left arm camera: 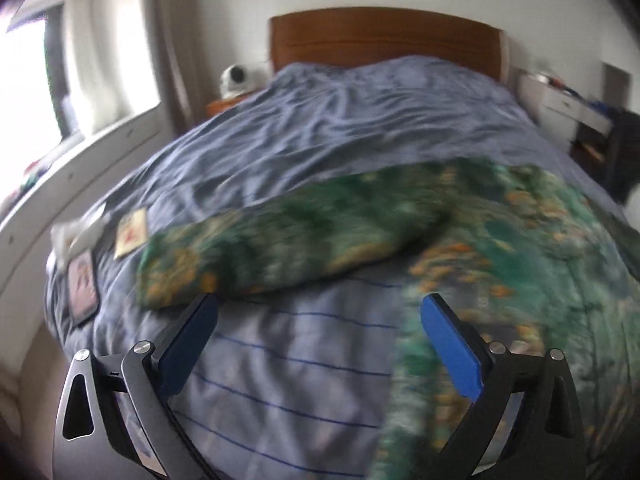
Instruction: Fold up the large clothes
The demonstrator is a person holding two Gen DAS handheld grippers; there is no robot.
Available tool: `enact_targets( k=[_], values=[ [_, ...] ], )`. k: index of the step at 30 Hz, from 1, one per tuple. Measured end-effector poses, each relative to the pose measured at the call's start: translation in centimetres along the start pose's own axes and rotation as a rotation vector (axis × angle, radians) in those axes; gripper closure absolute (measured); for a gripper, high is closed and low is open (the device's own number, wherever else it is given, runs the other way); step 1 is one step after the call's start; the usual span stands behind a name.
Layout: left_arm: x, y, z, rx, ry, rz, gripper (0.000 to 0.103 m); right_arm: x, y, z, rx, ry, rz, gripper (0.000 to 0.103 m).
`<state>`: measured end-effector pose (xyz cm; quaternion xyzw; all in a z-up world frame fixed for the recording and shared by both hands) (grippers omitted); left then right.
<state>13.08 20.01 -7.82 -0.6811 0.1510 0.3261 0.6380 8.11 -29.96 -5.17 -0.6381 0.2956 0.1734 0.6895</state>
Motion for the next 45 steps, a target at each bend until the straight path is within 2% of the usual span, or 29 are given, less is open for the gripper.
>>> enact_targets(
  k=[5, 9, 12, 17, 21, 24, 29, 32, 33, 37, 41, 45],
  values=[
    [-2.6, -0.9, -4.1, -0.003, 0.129, -0.024, 0.001, 0.0, 0.3, 0.2, -0.007, -0.002, 0.011, 0.024],
    [-4.0, -1.1, -6.3, 0.017, 0.192, -0.031, 0.001, -0.4, 0.2, 0.6, -0.026, -0.012, 0.001, 0.023],
    [-5.7, -1.3, -7.6, 0.027, 0.184, -0.080, 0.001, -1.0, -0.1, 0.8, -0.034, -0.034, -0.028, 0.022],
    [-6.9, -1.4, -8.9, -0.009, 0.191, -0.099, 0.001, -1.6, -0.7, 1.2, -0.035, -0.060, -0.071, 0.021],
    [-6.1, -0.7, -9.7, -0.020, 0.224, -0.041, 0.001, -1.8, -1.1, 1.8, -0.059, -0.047, -0.094, 0.021],
    [-5.4, -0.1, -9.7, -0.026, 0.178, -0.014, 0.000, -1.8, -1.2, 2.3, -0.092, -0.035, -0.097, 0.021],
    [-5.5, 0.6, -10.0, 0.027, 0.162, -0.026, 0.000, -1.9, -1.0, 3.0, -0.133, -0.015, -0.103, 0.021],
    [-5.8, 0.7, -10.1, 0.092, 0.069, -0.058, 0.000, -1.8, -1.0, 3.4, -0.158, 0.000, -0.116, 0.021],
    [-5.7, 0.8, -10.2, 0.112, 0.061, -0.050, 0.000, -1.8, -1.0, 3.6, -0.170, 0.004, -0.124, 0.021],
    [-5.3, 1.4, -10.3, 0.113, 0.094, 0.006, 0.000, -1.8, -0.9, 4.7, -0.235, 0.024, -0.158, 0.020],
    [-5.3, 1.7, -10.7, 0.102, 0.143, 0.047, 0.000, -1.8, -0.9, 5.4, -0.271, 0.042, -0.164, 0.012],
    [-5.7, 2.1, -11.2, 0.107, 0.151, 0.033, 0.000, -1.8, -1.0, 5.2, -0.260, 0.037, -0.150, 0.012]
  ],
)
Point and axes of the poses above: each gripper's, at about its wrist camera, not at the fingertips, and x roughly the way its jaws point, z to its left, y to its underside, the point moved 4 cm from there along x, roughly the way its jaws point, and after that the axes turned 3 degrees about -x, right-handed, at the moved point
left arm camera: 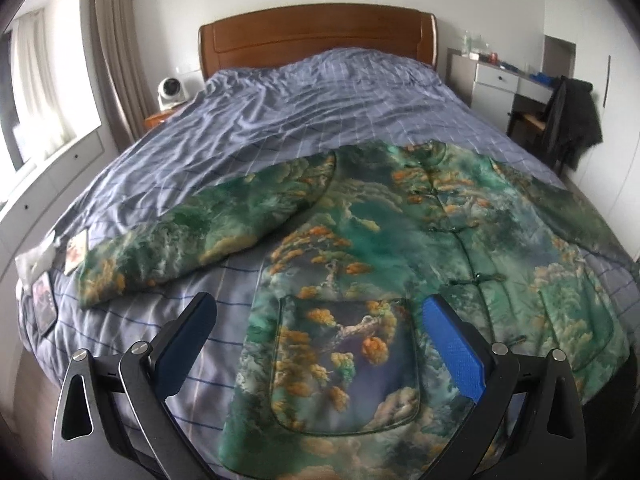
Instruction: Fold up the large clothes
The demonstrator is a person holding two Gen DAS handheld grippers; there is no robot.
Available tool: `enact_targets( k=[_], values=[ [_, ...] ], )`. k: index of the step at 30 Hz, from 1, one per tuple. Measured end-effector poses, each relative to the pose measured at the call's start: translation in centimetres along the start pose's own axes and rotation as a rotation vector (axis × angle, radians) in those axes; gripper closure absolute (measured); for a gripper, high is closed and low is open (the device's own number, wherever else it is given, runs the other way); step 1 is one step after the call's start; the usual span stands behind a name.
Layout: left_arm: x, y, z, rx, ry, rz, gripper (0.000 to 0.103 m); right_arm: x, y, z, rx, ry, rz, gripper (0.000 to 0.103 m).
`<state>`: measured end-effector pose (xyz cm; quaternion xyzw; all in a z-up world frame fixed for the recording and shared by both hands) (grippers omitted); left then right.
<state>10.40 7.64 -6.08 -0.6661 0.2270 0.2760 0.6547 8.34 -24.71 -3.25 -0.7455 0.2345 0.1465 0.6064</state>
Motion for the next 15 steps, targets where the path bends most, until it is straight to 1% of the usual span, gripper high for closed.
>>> enact_targets(
  k=[5, 11, 15],
  values=[
    [-0.3, 0.1, -0.5, 0.007, 0.017, -0.002, 0.000, -0.1, 0.1, -0.4, 0.023, -0.014, 0.004, 0.012],
    [-0.8, -0.2, -1.2, 0.013, 0.042, -0.017, 0.000, -0.2, 0.3, -0.8, 0.053, -0.051, 0.004, 0.012],
    [-1.3, -0.5, -1.7, 0.020, 0.057, -0.032, 0.000, -0.2, 0.6, -1.1, 0.071, -0.051, 0.007, 0.012]
  ],
)
Point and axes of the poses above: each gripper's, at about its wrist camera, not at the fingertips, and x roughly the way its jaws point, z to its left, y to its underside, the point moved 4 cm from there along x, roughly the way its jaws point, and after that the axes turned 3 degrees about -x, right-handed, at the moved point
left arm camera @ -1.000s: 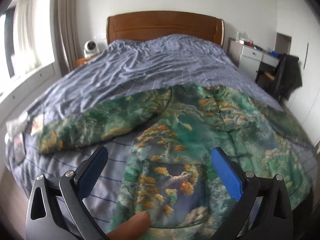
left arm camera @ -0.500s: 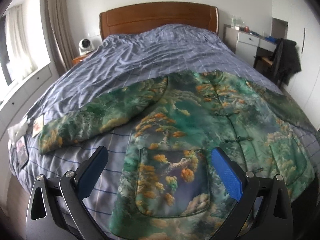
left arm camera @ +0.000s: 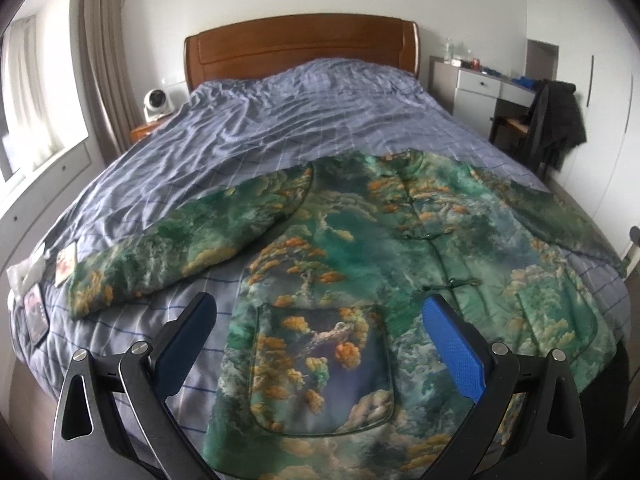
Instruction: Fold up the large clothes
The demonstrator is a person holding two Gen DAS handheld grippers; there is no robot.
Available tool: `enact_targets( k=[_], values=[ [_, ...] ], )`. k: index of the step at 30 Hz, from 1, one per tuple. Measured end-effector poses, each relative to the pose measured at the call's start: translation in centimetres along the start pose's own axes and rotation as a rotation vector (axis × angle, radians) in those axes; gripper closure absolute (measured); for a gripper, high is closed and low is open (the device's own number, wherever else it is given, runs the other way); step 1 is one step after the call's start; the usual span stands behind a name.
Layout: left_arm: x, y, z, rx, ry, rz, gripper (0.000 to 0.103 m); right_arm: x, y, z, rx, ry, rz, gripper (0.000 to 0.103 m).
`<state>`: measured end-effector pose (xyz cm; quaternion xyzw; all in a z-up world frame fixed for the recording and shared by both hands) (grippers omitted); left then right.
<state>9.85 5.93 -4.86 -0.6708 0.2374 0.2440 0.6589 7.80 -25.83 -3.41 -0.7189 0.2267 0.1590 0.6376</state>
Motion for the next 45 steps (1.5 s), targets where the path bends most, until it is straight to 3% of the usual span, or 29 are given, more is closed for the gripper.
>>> enact_targets(
  k=[14, 21, 26, 30, 34, 38, 42, 44, 45],
  values=[
    [0.0, 0.1, -0.5, 0.013, -0.008, -0.005, 0.000, 0.7, 1.1, -1.9, 0.073, -0.016, 0.034, 0.012],
    [0.5, 0.4, -0.2, 0.001, -0.012, 0.014, 0.000, 2.6, 4.1, -7.5, 0.183, 0.082, 0.147, 0.012],
    [0.8, 0.4, -1.0, 0.009, -0.004, 0.029, 0.000, 3.3, 6.9, -18.0, 0.468, 0.147, 0.193, 0.012],
    [0.8, 0.5, -1.9, 0.036, -0.002, 0.035, 0.000, 5.2, 10.8, -26.5, 0.904, 0.044, 0.221, 0.012],
    [0.4, 0.4, -2.5, 0.065, -0.009, 0.027, 0.000, 8.1, 14.8, -29.4, 1.218, -0.075, 0.232, 0.012],
    [0.1, 0.1, -2.2, 0.062, -0.023, 0.023, 0.000, 11.6, 17.1, -30.6, 1.328, -0.086, 0.229, 0.013],
    [0.0, 0.0, -1.5, 0.038, -0.028, 0.033, 0.000, 14.9, 18.5, -31.6, 1.415, -0.071, 0.200, 0.029],
    [0.0, 0.2, -1.3, 0.031, -0.037, 0.039, 0.000, 16.4, 18.7, -32.1, 1.422, -0.030, 0.189, 0.056],
    [0.0, 0.3, -1.2, 0.030, -0.043, 0.041, 0.000, 17.0, 18.7, -32.3, 1.413, -0.002, 0.187, 0.084]
  ],
)
Point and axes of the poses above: each gripper's, at about its wrist camera, not at the fingertips, and x roughly the way its jaws point, z to its left, y to its underside, the point moved 4 cm from there along x, roughly the way its jaws point, and after that the axes turned 3 degrees about -x, right-handed, at the moved point
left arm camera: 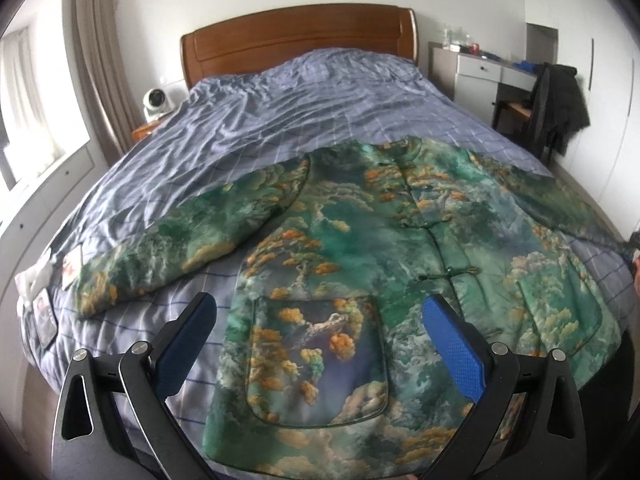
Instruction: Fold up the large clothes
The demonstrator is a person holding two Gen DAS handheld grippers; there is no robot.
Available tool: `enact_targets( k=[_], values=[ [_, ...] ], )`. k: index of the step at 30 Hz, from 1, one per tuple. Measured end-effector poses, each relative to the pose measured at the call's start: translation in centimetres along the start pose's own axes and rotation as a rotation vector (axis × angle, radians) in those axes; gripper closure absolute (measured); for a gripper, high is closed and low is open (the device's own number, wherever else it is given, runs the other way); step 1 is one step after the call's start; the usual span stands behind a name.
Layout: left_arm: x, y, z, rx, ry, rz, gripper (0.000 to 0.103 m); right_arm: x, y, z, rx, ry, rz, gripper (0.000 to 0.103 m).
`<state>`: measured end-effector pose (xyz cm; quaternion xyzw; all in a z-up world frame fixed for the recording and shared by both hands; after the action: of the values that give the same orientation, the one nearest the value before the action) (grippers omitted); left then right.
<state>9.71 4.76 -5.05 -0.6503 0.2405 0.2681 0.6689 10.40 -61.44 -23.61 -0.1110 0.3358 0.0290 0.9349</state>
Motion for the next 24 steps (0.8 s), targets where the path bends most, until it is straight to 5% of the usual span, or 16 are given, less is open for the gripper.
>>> enact_targets(
  k=[4, 10, 16, 24],
  values=[
    [0.0, 0.5, 0.6, -0.006, -0.019, 0.005, 0.000, -2.0, 0.2, 4.7, -0.172, -0.034, -0.132, 0.092],
    [1.8, 1.4, 1.5, -0.086, 0.012, 0.073, 0.000, -8.3, 9.7, 20.8, -0.846, -0.198, -0.211, 0.093],
    [0.9, 1.5, 1.9, -0.116, 0.025, 0.053, 0.000, -8.2, 23.7, 29.6, -1.221, -0.349, -0.063, 0.093],
    [1.6, 2.3, 2.2, -0.122, 0.054, 0.085, 0.000, 0.2, 39.9, 27.2, -1.528, -0.195, 0.200, 0.093]
  ],
)
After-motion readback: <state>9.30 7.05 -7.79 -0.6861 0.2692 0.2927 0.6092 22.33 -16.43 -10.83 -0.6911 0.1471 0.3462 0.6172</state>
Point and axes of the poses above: each gripper's, at about its wrist camera, not at the fingertips, and x roughly the way its jaws point, z to its left, y to its underside, the point moved 4 cm from there along x, roughly the way its jaws point, and after that the axes turned 3 degrees about -x, right-handed, at the moved point
